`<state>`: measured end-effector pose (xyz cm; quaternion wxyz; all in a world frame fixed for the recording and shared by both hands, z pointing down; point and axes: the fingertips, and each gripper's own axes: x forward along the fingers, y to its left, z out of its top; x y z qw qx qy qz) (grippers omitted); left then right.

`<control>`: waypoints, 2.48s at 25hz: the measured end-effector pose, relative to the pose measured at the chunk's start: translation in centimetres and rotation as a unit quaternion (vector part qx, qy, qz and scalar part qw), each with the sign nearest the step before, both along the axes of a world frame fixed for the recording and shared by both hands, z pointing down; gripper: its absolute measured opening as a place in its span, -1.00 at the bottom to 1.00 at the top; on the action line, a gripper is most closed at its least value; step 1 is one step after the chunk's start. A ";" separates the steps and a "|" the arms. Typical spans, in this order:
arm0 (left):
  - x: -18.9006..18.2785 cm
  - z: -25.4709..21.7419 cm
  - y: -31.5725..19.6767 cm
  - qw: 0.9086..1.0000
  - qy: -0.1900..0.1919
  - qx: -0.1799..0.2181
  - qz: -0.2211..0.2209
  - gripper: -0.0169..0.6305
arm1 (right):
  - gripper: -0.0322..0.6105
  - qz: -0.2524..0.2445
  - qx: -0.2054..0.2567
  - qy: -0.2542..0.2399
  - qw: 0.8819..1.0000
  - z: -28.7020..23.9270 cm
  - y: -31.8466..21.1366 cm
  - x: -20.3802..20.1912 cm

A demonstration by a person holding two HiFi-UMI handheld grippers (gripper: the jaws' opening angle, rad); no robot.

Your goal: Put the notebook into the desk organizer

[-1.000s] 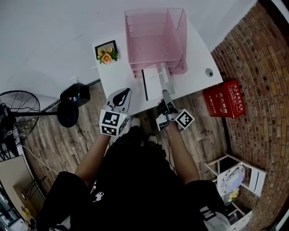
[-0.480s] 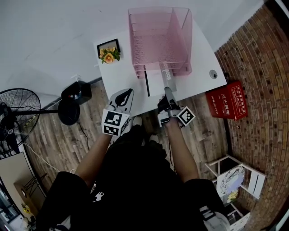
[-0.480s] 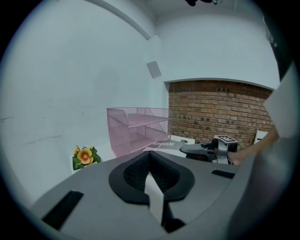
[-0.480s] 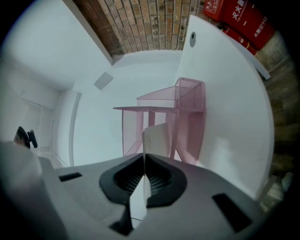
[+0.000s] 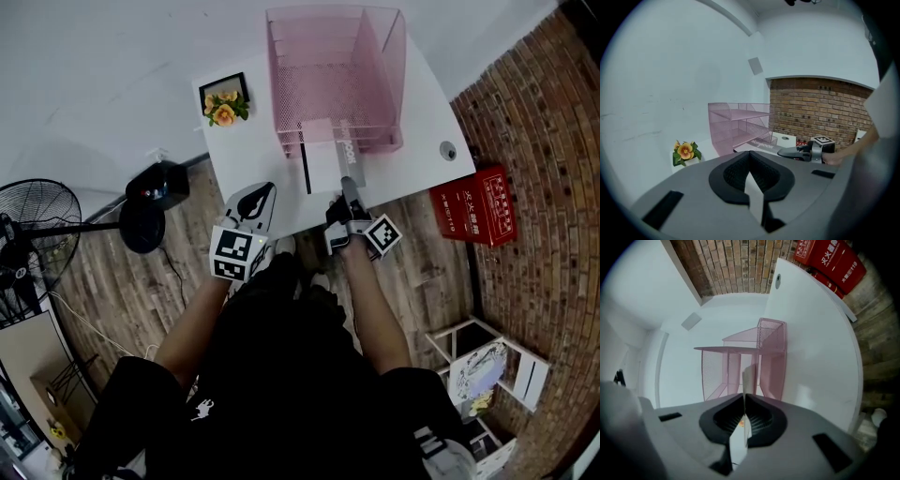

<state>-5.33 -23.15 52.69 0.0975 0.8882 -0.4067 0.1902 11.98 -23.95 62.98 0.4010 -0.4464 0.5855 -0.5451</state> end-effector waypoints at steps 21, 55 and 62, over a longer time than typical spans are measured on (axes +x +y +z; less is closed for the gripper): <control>0.6 1.5 -1.3 1.000 -0.007 -0.022 -0.005 -0.94 | -0.86 0.026 -0.039 0.076 0.996 0.2 -4.4 0.0; -0.2 0.5 -0.3 1.000 -0.006 0.001 -0.028 -0.94 | -0.19 -0.105 -0.021 0.395 0.912 0.0 -3.1 -2.5; -0.2 0.3 0.2 0.999 -0.002 0.006 -0.034 -0.94 | -0.19 -0.148 -0.017 0.581 0.800 0.7 -1.9 -3.2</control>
